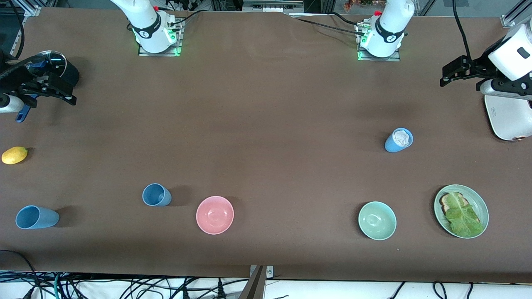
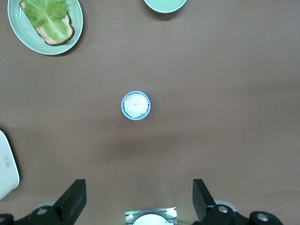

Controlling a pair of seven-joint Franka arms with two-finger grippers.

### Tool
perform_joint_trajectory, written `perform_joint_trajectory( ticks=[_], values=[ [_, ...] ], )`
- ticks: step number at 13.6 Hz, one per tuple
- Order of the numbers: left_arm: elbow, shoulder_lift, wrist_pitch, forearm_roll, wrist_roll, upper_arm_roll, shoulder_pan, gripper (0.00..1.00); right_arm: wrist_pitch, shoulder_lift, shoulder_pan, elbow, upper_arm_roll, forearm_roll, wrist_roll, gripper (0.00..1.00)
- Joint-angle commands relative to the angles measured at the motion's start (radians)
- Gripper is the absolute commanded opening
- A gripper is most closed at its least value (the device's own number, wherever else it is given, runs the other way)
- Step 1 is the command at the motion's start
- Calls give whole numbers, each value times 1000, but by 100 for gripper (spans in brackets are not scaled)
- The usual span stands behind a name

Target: Stack blue cups with both arms

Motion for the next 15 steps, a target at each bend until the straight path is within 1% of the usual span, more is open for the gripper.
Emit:
perform_joint_trajectory(
  ticks=[1, 8, 9, 13, 15],
  values=[
    [23, 7, -3, 21, 6, -1, -7, 100, -23, -8, -2, 14, -3, 3, -17, 100],
    [23, 8, -3, 21, 6, -1, -4, 100, -23, -8, -2, 14, 0, 3, -16, 100],
    [23, 31, -3, 20, 6, 1, -3, 100, -23, -8, -2, 14, 0, 3, -16, 100],
    [72, 123, -3, 4, -6, 4, 2, 100, -24, -11, -2, 10, 0, 6, -16, 100],
    [78, 169, -3, 4, -8, 4, 0, 100, -24, -11, -2, 7, -1, 8, -14, 100]
  ],
)
